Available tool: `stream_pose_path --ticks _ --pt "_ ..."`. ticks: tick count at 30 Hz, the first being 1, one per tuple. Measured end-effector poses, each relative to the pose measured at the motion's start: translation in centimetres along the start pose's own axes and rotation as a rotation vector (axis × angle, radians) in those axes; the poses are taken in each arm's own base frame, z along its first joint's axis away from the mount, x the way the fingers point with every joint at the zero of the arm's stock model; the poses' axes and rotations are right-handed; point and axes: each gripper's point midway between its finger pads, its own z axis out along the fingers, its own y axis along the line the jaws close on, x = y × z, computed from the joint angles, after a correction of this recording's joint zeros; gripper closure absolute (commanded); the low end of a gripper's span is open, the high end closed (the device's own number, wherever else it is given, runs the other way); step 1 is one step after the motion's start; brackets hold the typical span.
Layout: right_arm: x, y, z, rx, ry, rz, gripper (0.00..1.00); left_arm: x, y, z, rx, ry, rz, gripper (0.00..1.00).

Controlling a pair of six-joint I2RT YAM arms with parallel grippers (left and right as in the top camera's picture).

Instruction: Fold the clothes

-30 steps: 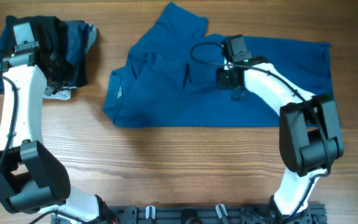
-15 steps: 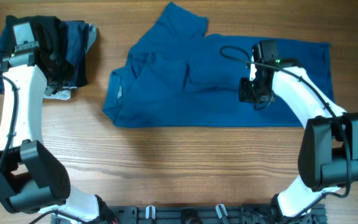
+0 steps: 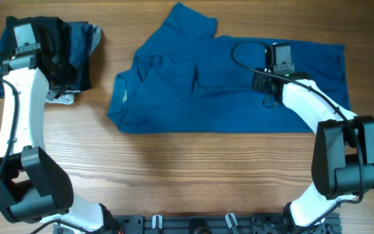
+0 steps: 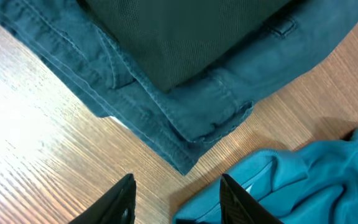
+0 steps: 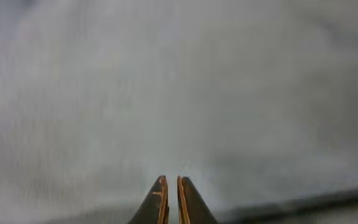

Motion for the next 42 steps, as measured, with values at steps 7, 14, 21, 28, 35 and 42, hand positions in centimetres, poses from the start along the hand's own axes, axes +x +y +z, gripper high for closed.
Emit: stream_pose_path --ticks 7,14,21,28,35,42 --pt "1.7 -5.1 -3.9 0.036 0.256 0.087 0.95 0.0 0.0 0.0 0.0 0.001 0.0 0.57" --pt "6.5 -5.8 -2.8 0.025 0.344 0.099 0.95 0.0 0.0 0.0 0.0 0.001 0.0 0.56" --pt "7.0 -5.5 -0.7 -0.002 0.258 0.106 0.96 0.1 0.1 0.0 -0.003 0.004 0.0 0.56" --pt "5.0 -6.2 0.7 0.026 0.1 0.112 0.94 0.2 0.1 0.0 -0.004 0.006 0.0 0.56" --pt "-1.4 -6.5 0.5 0.039 -0.172 0.133 0.87 0.3 0.2 0.0 -0.009 0.013 0.001 0.55" --pt "-1.7 -12.0 -4.8 0.152 -0.058 0.176 0.87 0.3 0.2 0.0 -0.009 0.013 0.001 0.56"
